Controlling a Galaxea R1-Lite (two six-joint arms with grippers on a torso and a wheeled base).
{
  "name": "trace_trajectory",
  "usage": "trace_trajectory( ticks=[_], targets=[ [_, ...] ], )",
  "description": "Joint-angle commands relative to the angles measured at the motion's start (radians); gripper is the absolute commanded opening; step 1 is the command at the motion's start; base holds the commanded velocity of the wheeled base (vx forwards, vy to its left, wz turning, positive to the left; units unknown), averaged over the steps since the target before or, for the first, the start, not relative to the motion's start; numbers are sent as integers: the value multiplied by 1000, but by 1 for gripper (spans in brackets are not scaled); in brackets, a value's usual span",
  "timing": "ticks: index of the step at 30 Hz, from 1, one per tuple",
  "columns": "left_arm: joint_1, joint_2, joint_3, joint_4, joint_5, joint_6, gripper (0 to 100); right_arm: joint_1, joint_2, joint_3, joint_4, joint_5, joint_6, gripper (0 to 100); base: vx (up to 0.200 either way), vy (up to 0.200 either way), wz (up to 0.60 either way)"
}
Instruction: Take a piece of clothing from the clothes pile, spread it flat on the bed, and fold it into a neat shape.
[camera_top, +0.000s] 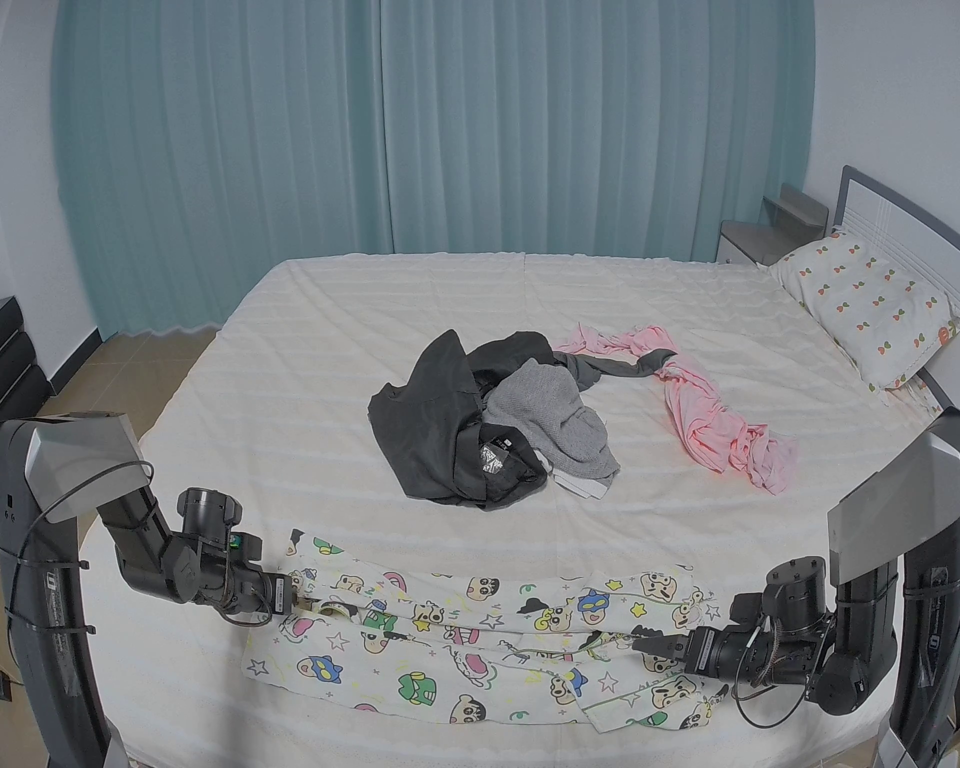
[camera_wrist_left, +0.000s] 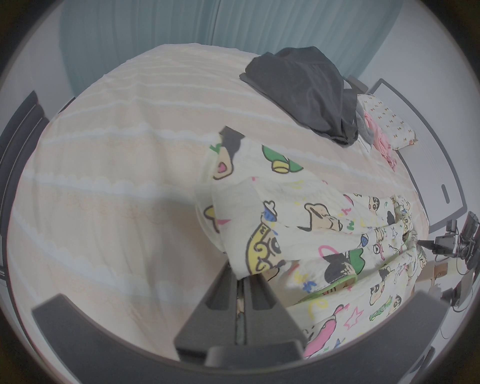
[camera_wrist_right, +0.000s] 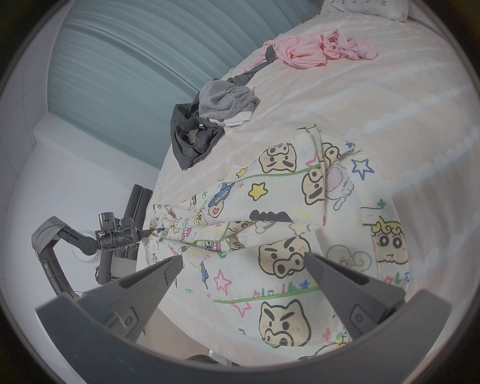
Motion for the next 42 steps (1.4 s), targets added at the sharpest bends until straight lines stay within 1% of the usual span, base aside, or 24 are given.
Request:
trace_trajectory(
  ticks=[1, 6, 20, 21, 26, 32, 42],
  targets=[
    [25, -26, 1, -1, 1, 0, 0, -4, -12, 0, -15, 0, 1, 100, 0, 0, 0],
    [42, -38, 9, -1, 0, 0, 0, -12, -23, -3, -13, 0, 4, 100, 0, 0, 0],
    [35, -27, 12, -7, 1, 3, 0, -12, -20, -3, -13, 2, 4, 100, 0, 0, 0],
    [35, -24, 12, -7, 6, 3, 100, -12, -20, -3, -13, 2, 4, 100, 0, 0, 0],
    [35, -18, 23, -8, 6, 3, 100, -12, -20, -1, -13, 0, 4, 100, 0, 0, 0],
    [44, -56, 47, -10, -19, 3, 100, -10, -18, -1, -13, 2, 4, 100, 0, 0, 0],
    [85, -116, 38, -10, -28, -5, 100, -10, -20, -1, -13, 0, 4, 100, 0, 0, 0]
  ],
)
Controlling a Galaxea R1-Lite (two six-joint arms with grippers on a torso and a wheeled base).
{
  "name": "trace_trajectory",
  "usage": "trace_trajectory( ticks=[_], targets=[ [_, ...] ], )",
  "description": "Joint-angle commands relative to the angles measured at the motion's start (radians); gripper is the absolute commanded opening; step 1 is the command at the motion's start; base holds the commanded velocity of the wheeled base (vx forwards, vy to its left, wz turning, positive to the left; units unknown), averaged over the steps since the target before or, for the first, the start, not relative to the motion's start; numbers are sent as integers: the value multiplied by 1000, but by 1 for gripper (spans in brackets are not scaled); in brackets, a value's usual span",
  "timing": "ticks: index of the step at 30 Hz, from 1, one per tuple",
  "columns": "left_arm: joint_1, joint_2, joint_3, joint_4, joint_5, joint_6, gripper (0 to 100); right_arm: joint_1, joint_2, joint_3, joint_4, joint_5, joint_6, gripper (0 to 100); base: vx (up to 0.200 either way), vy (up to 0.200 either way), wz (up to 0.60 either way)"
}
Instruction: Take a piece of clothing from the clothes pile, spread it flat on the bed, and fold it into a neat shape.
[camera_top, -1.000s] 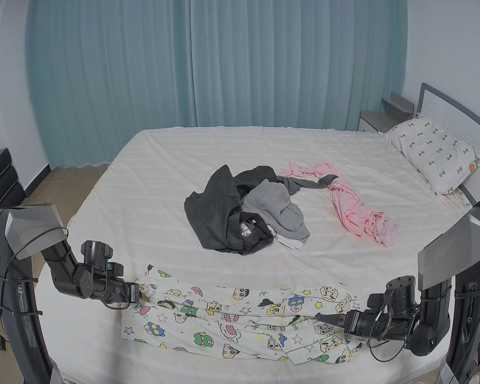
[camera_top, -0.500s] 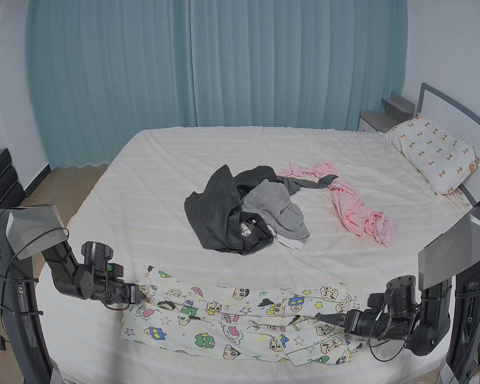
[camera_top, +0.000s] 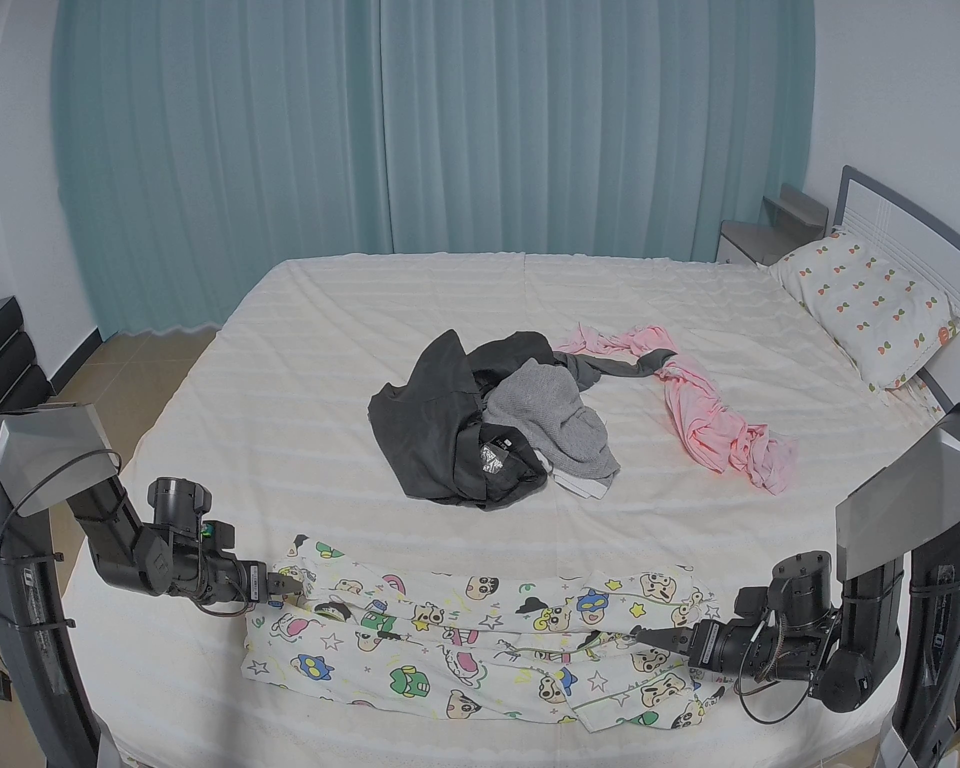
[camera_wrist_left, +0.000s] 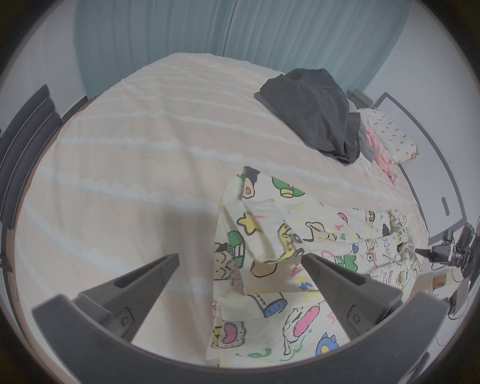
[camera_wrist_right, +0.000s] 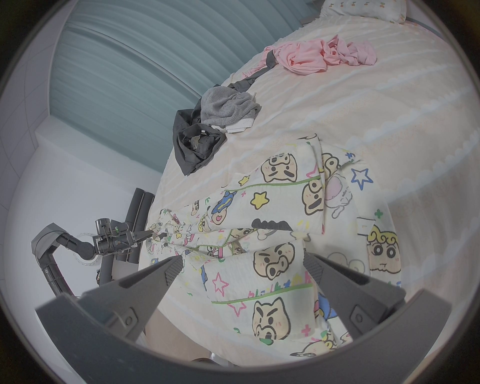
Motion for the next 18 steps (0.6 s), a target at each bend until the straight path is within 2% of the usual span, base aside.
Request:
trace_trajectory(
  ticks=[1, 9, 13, 18],
  targets=[
    [23, -40, -4, 0, -1, -3, 100, 0, 0, 0, -13, 0, 0, 100, 0, 0, 0],
    [32, -47, -12, 0, -11, -5, 100, 1, 5, 0, -13, 0, 0, 100, 0, 0, 0],
    [29, -44, -15, 1, -50, -6, 100, 1, 6, 0, -13, 2, 0, 100, 0, 0, 0],
    [-11, 16, -50, 1, -31, -28, 100, 1, 8, -1, -13, 2, 0, 100, 0, 0, 0]
  ],
)
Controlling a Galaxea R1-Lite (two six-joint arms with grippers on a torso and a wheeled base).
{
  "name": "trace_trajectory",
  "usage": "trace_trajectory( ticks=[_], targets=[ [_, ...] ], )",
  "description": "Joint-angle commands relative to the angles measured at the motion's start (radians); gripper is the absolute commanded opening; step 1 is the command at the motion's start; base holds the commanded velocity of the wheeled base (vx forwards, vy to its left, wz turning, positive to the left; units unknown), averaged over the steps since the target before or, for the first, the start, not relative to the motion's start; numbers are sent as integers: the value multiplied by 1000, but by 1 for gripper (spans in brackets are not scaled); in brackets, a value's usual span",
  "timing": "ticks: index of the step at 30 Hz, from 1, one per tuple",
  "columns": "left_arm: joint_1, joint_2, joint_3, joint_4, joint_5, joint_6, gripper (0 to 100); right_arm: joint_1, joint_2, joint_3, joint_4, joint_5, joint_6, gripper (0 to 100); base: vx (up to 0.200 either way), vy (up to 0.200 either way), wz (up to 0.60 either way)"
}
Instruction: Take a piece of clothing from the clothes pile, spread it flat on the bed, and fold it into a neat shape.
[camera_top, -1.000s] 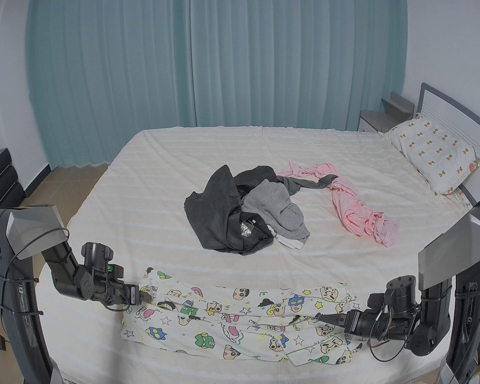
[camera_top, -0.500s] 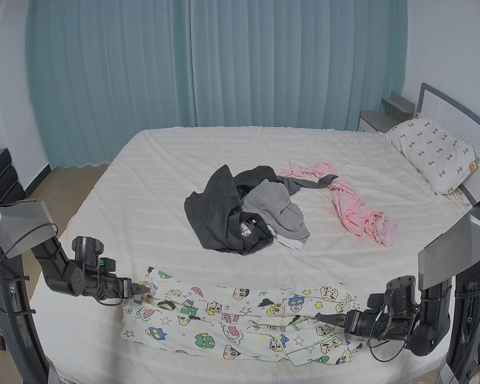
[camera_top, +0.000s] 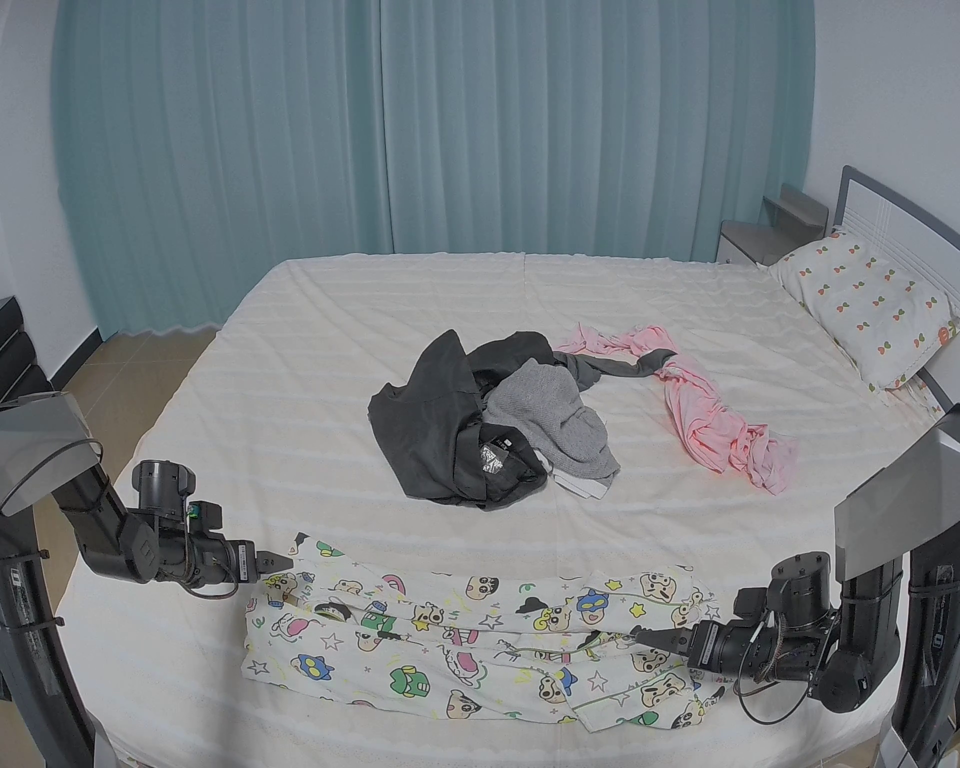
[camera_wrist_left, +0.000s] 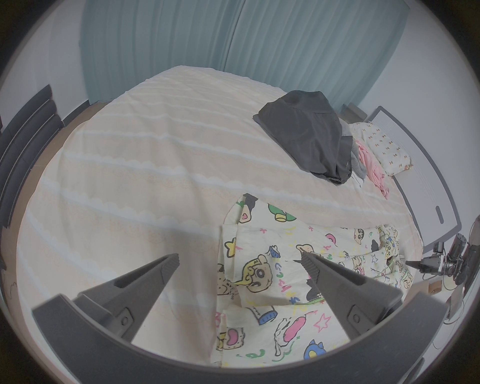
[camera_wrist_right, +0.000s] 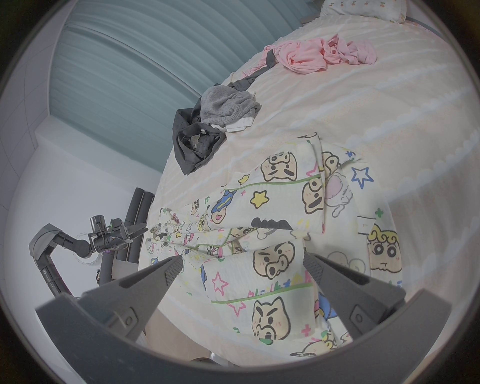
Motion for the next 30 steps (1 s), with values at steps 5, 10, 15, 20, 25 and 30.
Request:
trace_trajectory(
  ticks=[5, 10, 15, 20, 25, 30],
  targets=[
    [-78, 143, -76, -2, 99, -11, 100, -1, 3, 0, -13, 1, 0, 100, 0, 0, 0],
    [-133, 180, -99, 0, 110, -39, 100, 0, 6, 0, -13, 1, 0, 100, 0, 0, 0],
    [-156, 181, -107, 4, 122, -57, 100, 0, 6, 0, -13, 1, 0, 100, 0, 0, 0],
    [-162, 180, -96, 8, 157, -56, 0, 0, 5, 0, -13, 1, -2, 100, 0, 0, 0],
    [-162, 178, -78, 6, 157, -54, 0, -1, 6, 0, -13, 1, 0, 100, 0, 0, 0],
    [-161, 155, -76, 8, 151, -65, 0, -3, 5, 0, -13, 1, 0, 100, 0, 0, 0]
  ],
)
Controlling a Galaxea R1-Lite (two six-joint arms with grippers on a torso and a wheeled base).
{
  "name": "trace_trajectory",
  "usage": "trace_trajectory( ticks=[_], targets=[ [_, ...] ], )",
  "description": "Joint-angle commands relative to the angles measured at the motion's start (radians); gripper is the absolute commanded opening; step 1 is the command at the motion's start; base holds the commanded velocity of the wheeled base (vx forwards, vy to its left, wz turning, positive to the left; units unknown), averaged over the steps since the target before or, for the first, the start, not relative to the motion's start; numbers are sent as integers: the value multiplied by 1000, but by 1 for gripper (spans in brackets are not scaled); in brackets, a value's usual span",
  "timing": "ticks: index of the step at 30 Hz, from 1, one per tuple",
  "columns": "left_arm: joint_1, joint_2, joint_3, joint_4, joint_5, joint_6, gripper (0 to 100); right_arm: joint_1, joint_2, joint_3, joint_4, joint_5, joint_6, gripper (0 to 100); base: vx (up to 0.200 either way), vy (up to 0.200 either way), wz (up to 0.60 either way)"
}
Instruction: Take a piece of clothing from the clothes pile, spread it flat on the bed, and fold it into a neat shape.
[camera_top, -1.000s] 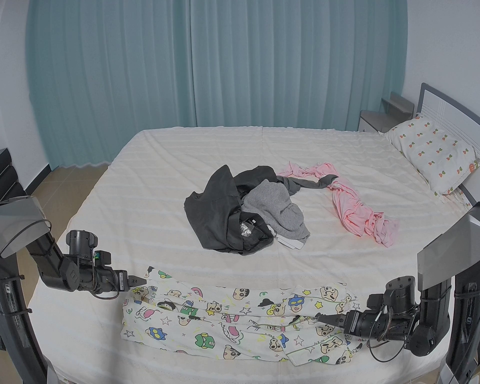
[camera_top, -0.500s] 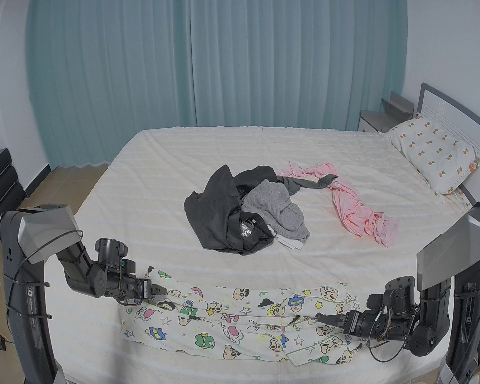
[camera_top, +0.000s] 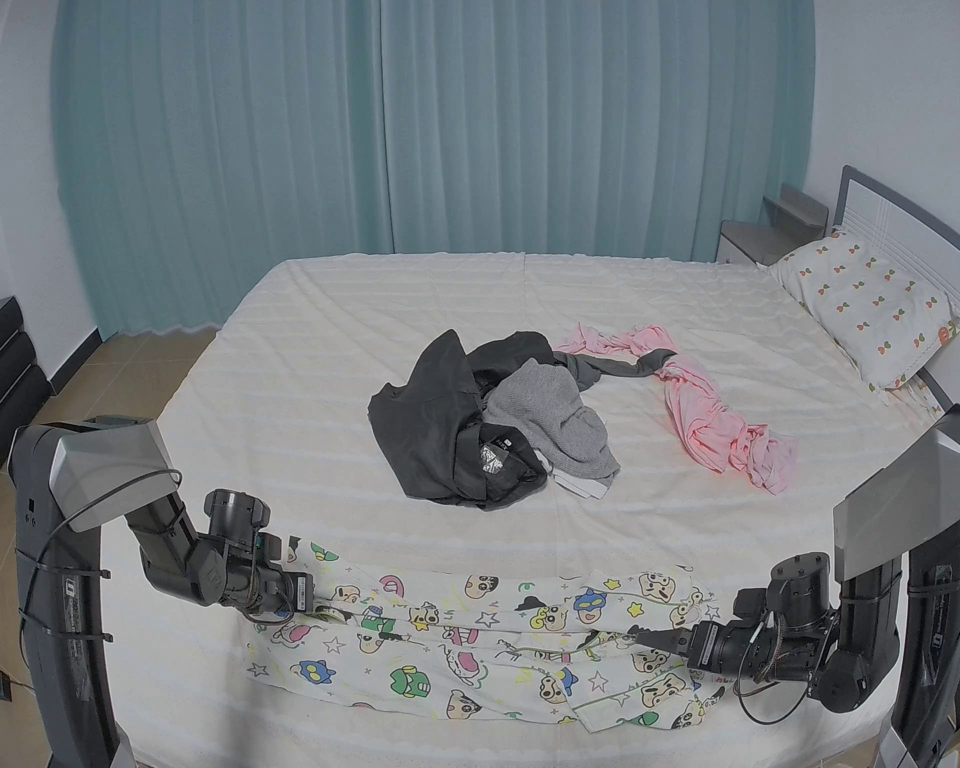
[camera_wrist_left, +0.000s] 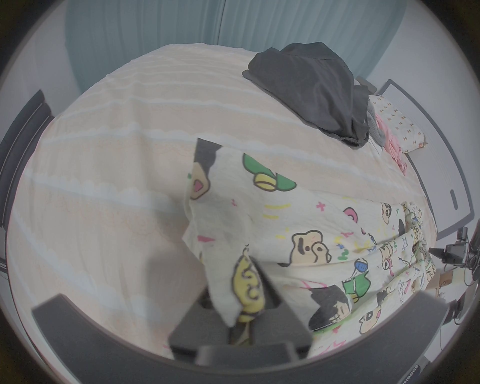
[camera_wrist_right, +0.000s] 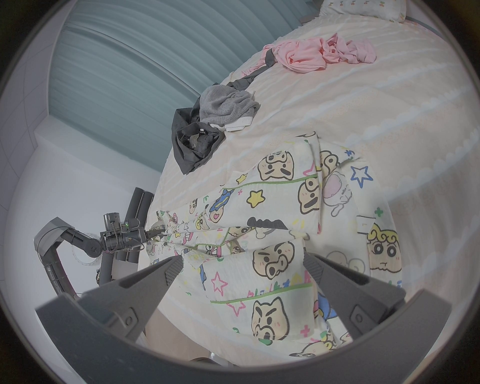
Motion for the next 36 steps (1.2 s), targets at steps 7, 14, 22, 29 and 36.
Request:
trace_trajectory(
  ticks=[7, 14, 22, 29, 36],
  targets=[
    [15, -62, 2, -2, 10, 1, 0, -3, -5, 0, -14, 0, 1, 100, 0, 0, 0],
    [54, -103, 1, 3, 87, 14, 0, -12, -3, -3, -14, 0, 1, 100, 0, 0, 0],
    [84, -148, 2, 43, 82, 21, 0, -16, -5, -3, -14, 0, 1, 100, 0, 0, 0],
    [90, -140, -4, 41, 81, 21, 0, -16, -6, -1, -14, 0, 1, 100, 0, 0, 0],
    [96, -119, 1, 37, 81, 21, 0, -16, -2, -3, -14, 0, -1, 100, 0, 0, 0]
  ],
)
